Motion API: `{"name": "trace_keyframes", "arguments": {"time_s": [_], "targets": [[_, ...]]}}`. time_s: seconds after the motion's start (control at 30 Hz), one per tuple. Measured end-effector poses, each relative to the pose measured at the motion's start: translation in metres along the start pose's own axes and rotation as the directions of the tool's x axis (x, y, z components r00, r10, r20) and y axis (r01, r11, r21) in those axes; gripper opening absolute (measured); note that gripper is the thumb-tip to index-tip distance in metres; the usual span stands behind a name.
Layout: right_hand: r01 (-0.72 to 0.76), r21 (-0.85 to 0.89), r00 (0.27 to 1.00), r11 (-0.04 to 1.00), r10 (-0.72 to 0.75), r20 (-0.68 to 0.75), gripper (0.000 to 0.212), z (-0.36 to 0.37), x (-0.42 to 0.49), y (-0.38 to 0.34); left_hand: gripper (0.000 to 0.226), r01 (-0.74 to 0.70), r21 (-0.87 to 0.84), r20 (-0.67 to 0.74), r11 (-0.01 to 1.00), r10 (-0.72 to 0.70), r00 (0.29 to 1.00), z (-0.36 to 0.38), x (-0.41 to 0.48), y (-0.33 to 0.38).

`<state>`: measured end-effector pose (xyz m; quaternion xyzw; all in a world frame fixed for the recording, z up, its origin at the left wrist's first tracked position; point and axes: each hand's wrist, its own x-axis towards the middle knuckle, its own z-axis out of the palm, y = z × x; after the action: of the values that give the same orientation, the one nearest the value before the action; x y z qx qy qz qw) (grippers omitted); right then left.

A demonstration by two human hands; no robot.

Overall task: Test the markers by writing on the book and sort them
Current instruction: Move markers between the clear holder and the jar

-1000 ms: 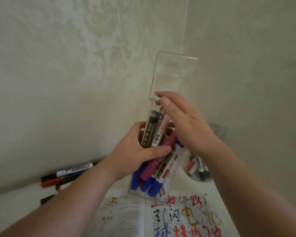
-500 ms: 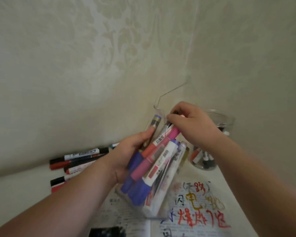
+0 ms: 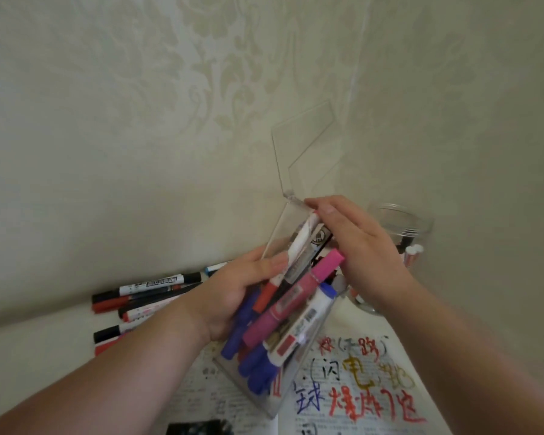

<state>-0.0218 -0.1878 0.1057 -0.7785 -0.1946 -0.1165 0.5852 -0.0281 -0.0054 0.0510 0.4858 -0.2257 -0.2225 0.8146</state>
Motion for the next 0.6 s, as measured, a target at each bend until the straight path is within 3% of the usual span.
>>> {"name": "trace_keyframes", "arguments": {"time_s": [0.07, 0.13, 0.2, 0.23, 0.3, 0.37, 0.5, 0.6], "targets": [[-0.119, 0.074, 0.991, 0.99, 0.114, 0.07, 0.04, 0.003, -0.009, 0.005, 0.075, 0.028, -0.039, -0.073, 0.999, -0.031, 0.997, -0.003, -0.001, 0.002], [-0.156, 0.085, 0.98, 0.984, 0.144, 0.136, 0.034, 0.002, -0.012, 0.009, 0.077, 0.078, -0.077, -0.085, 0.994, -0.084, 0.993, -0.002, -0.005, 0.0], [-0.051, -0.039, 0.995, 0.998, 0.055, 0.087, 0.041, 0.006, -0.013, 0.004, 0.068, 0.075, -0.026, -0.068, 0.997, -0.077, 0.995, 0.003, -0.008, -0.002], [-0.004, -0.02, 0.999, 1.0, 0.005, 0.048, 0.045, 0.007, -0.017, 0.002, 0.065, 0.051, 0.022, -0.076, 0.998, -0.049, 0.996, 0.005, -0.009, -0.004], [0.008, 0.139, 1.0, 0.99, -0.007, -0.006, 0.042, 0.006, -0.023, 0.002, 0.07, 0.025, 0.052, -0.116, 0.998, -0.019, 0.993, 0.01, -0.008, -0.004], [-0.048, 0.323, 0.996, 0.945, 0.07, -0.056, 0.044, 0.011, -0.022, 0.004, 0.069, 0.032, 0.109, -0.14, 0.993, -0.016, 0.99, 0.013, -0.006, 0.004], [-0.183, 0.534, 0.966, 0.825, 0.252, -0.057, 0.028, 0.013, -0.023, 0.009, 0.054, 0.14, 0.255, -0.157, 0.957, -0.101, 0.982, 0.021, 0.003, 0.024], [-0.173, 0.599, 0.963, 0.782, 0.262, -0.065, 0.028, 0.015, -0.026, 0.006, 0.063, 0.178, 0.302, -0.176, 0.937, -0.129, 0.976, 0.023, 0.005, 0.027]]}}
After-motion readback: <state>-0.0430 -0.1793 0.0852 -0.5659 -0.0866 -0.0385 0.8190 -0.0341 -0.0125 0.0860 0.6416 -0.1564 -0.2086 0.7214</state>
